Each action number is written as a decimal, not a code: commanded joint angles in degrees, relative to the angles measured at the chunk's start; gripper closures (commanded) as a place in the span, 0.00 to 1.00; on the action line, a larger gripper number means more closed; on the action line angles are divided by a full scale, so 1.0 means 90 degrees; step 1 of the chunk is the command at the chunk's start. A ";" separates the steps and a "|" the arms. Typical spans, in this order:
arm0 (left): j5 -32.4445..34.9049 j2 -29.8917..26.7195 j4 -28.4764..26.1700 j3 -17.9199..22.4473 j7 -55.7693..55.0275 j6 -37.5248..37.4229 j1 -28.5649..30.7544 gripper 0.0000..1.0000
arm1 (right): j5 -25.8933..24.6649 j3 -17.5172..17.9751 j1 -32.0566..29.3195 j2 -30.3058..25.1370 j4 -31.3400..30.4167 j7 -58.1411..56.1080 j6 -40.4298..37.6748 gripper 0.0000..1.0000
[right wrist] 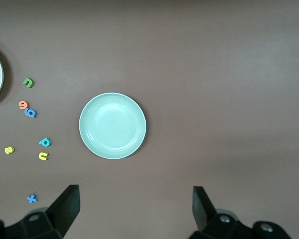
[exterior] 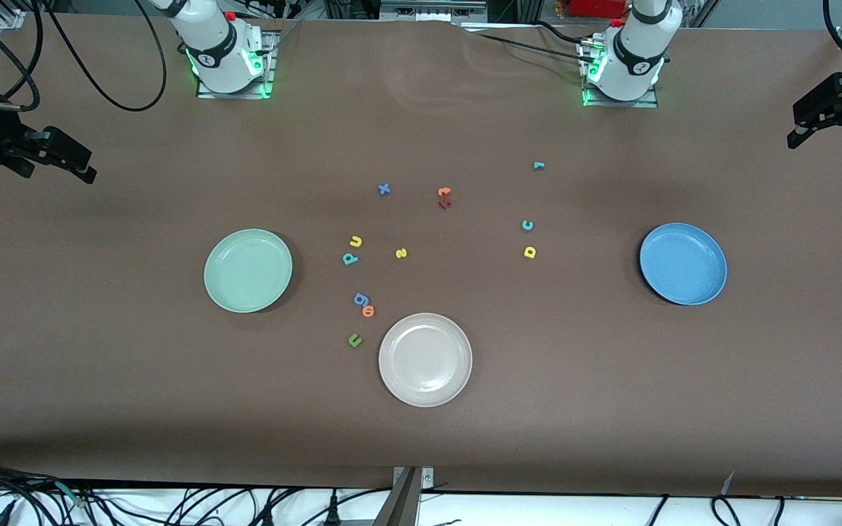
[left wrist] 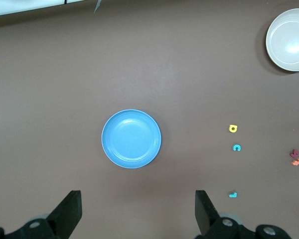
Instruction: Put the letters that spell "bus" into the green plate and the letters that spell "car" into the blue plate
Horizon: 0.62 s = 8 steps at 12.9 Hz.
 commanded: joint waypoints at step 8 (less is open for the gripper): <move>-0.0169 -0.0081 -0.0088 0.0003 -0.0117 -0.0267 0.0039 0.00 | 0.0121 -0.0015 -0.0002 -0.0016 0.0073 0.0073 -0.0109 0.00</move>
